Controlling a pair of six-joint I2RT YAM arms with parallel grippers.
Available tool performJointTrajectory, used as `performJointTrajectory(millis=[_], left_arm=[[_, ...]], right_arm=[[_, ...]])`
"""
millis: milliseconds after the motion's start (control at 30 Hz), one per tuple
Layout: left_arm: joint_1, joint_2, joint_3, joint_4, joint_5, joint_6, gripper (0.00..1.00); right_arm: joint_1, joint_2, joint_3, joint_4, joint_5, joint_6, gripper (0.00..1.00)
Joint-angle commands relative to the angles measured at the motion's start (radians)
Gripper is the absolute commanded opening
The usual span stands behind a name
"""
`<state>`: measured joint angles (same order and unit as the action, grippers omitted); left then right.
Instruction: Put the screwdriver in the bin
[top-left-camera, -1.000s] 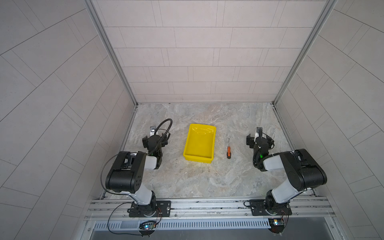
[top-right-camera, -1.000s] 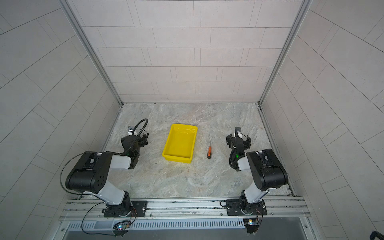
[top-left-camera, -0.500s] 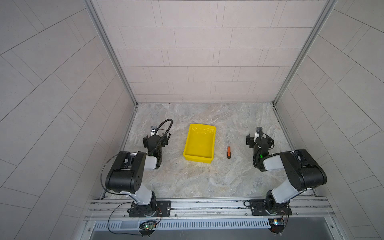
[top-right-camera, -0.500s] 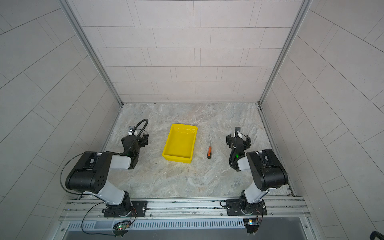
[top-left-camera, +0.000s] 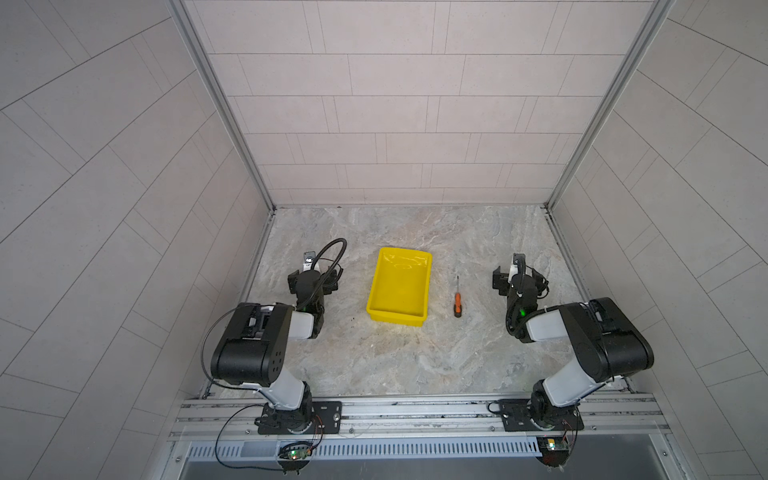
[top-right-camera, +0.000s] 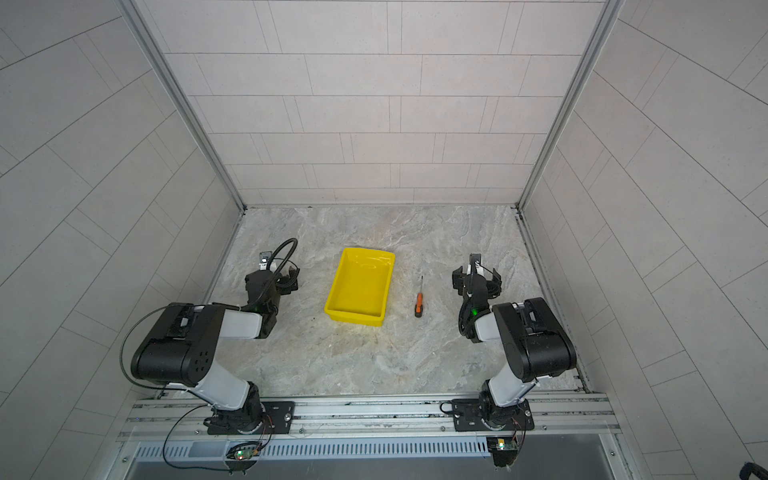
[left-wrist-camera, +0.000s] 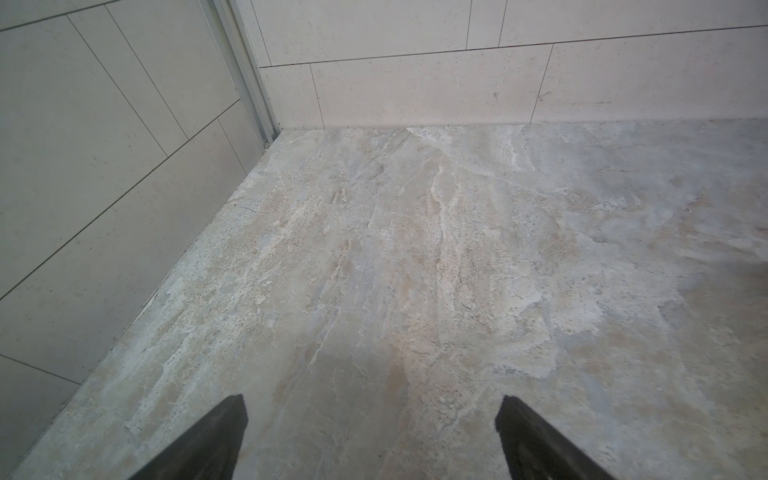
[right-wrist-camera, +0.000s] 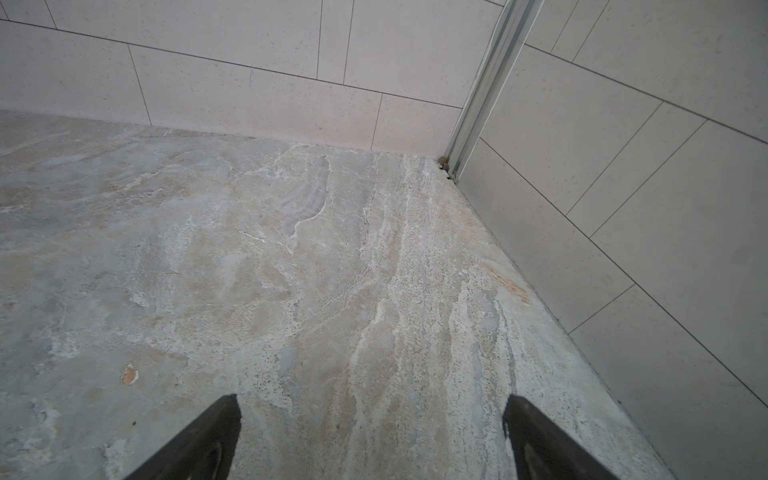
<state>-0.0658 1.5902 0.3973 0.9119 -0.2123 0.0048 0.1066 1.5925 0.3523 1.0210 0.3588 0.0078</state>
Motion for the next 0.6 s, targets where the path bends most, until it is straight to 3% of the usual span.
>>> performJointTrajectory(millis=[0, 200, 333, 500, 567], left_arm=[[0.022, -0.006, -0.001, 0.010, 0.056, -0.004, 1.00], [0.029, -0.006, 0.000, 0.006, 0.067, -0.008, 1.00], [0.029, -0.017, -0.019, 0.033, 0.100, 0.004, 1.00], [0.006, -0.134, -0.025, -0.061, 0.083, 0.023, 1.00], [-0.034, -0.213, 0.004, -0.197, -0.002, 0.024, 1.00]], right_arm=[[0.004, -0.005, -0.008, 0.007, 0.000, -0.005, 0.99], [0.009, -0.003, -0.019, 0.033, 0.012, -0.013, 1.00], [0.039, -0.043, -0.062, 0.092, 0.085, -0.030, 0.99], [0.144, -0.157, -0.087, 0.075, 0.236, -0.118, 0.99], [0.252, -0.220, -0.070, 0.007, 0.392, -0.191, 0.99]])
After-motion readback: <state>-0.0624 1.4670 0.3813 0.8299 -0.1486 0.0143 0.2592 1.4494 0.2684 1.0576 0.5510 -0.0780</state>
